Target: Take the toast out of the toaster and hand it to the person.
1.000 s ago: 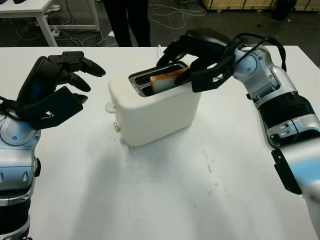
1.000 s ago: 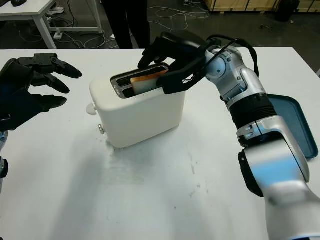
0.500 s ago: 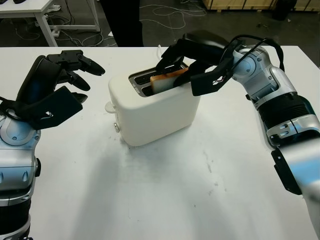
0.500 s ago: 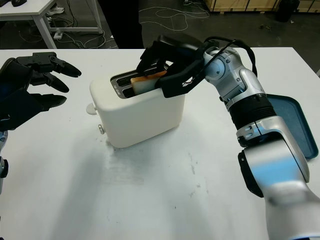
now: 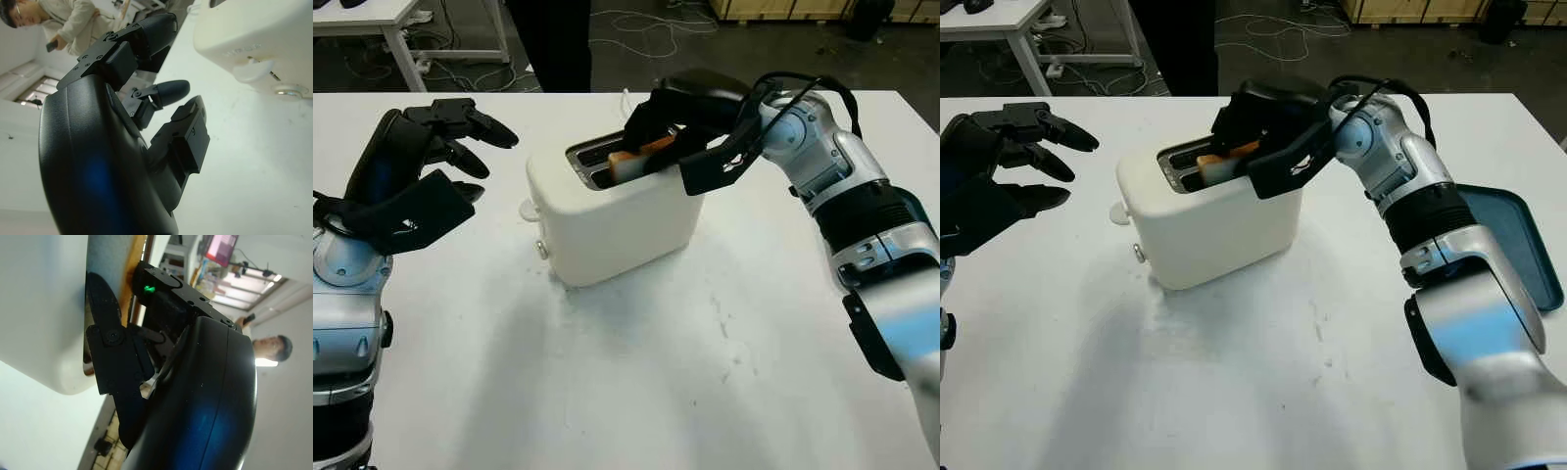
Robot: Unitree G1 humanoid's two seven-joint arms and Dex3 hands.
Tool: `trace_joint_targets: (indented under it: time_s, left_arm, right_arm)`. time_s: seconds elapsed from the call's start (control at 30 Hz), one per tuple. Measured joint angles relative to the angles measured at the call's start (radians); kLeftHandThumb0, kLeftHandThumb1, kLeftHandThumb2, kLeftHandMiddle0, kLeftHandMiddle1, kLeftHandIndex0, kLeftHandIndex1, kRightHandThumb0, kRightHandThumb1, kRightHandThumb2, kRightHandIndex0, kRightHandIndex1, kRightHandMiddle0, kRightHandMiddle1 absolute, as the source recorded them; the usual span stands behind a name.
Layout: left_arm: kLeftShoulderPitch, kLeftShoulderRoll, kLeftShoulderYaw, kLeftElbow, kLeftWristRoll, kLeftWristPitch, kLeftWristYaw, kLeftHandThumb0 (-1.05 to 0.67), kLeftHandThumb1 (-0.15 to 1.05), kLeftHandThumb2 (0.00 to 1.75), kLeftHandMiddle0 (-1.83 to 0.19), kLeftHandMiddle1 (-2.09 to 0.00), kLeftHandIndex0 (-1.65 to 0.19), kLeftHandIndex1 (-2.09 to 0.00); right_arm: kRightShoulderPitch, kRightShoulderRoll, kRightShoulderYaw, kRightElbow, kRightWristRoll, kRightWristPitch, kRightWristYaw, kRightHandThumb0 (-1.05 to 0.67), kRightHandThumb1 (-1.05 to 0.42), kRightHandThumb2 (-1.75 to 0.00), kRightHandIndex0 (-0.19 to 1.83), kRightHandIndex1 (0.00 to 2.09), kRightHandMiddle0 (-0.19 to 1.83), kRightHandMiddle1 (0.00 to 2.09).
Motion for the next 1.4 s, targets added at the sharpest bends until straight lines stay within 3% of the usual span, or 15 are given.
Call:
trace_joint_targets:
  time_s: [0.1, 0.23, 0.33, 0.43, 0.67, 1.07, 1.4]
  left_arm:
    - [0.0, 0.0, 0.0, 0.0, 0.0, 0.0, 0.0, 0.6, 0.92, 0.06, -0.69, -1.16, -0.69, -0.79]
    - [0.0, 0.0, 0.0, 0.0, 0.0, 0.0, 0.0, 0.6, 0.92, 0.06, -0.69, -1.16, -0.69, -0.79]
    - [0.0, 0.0, 0.0, 0.0, -0.002, -0.005, 0.0, 0.6, 0.92, 0.06, -0.69, -1.17, -0.69, -0.8]
    - [0.0, 0.0, 0.0, 0.0, -0.002, -0.005, 0.0, 0.6, 0.92, 0.06, -0.69, -1.16, -0.69, -0.8]
    - [0.0, 0.0, 0.0, 0.0, -0.002, -0.005, 0.0, 0.6, 0.92, 0.05, -0.69, -1.16, -0.68, -0.8]
    - [0.0, 0.0, 0.0, 0.0, -0.002, 0.002, 0.0, 0.59, 0.92, 0.06, -0.68, -1.15, -0.68, -0.79]
    - [-0.003, 0.0, -0.001, 0.0, -0.002, 0.01, -0.001, 0.61, 0.92, 0.07, -0.68, -1.14, -0.68, -0.79]
  right_arm:
    - [-0.008, -0.007, 0.017, 0.002, -0.018, -0.019, -0.018, -0.65, -0.92, -0.11, 0.97, 1.57, 0.91, 1.2]
    - [-0.014, -0.017, 0.033, 0.007, -0.042, -0.053, -0.047, -0.62, -0.92, -0.23, 1.07, 1.36, 0.99, 0.91]
    - [-0.017, -0.028, 0.048, 0.013, -0.079, -0.095, -0.108, -0.57, -0.92, -0.37, 1.02, 1.65, 0.85, 1.47]
    - [-0.019, -0.041, 0.059, 0.035, -0.118, -0.156, -0.195, -0.52, -0.92, -0.42, 1.07, 1.74, 0.81, 1.72]
    - [-0.026, -0.062, 0.047, 0.078, -0.16, -0.22, -0.311, -0.49, -0.92, -0.42, 1.06, 1.75, 0.8, 1.75]
    - [-0.098, -0.084, -0.049, 0.179, -0.148, -0.219, -0.339, -0.53, -0.92, -0.45, 1.02, 1.75, 0.76, 1.75]
    - [-0.166, -0.077, -0.201, 0.341, 0.032, -0.211, -0.326, -0.61, -0.92, -0.46, 1.04, 1.75, 0.78, 1.75]
